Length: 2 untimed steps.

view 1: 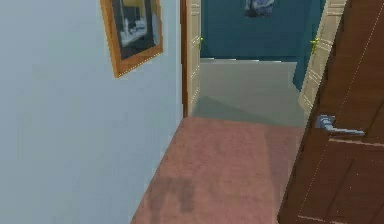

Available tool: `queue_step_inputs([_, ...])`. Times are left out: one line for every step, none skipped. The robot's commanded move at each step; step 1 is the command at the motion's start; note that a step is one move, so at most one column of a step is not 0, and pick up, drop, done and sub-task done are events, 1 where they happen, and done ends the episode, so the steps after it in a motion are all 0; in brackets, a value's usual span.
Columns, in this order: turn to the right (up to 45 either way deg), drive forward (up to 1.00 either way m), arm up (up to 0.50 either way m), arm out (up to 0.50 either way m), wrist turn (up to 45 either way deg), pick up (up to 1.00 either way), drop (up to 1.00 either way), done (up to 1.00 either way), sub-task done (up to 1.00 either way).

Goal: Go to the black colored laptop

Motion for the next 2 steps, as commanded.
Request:
queue_step_inputs([3.0,0.0,0.0,0.0,0.0,0.0,0.0,0.0,0.0])
queue_step_inputs([0.0,0.65,0.0,0.0,0.0,0.0,0.0,0.0,0.0])
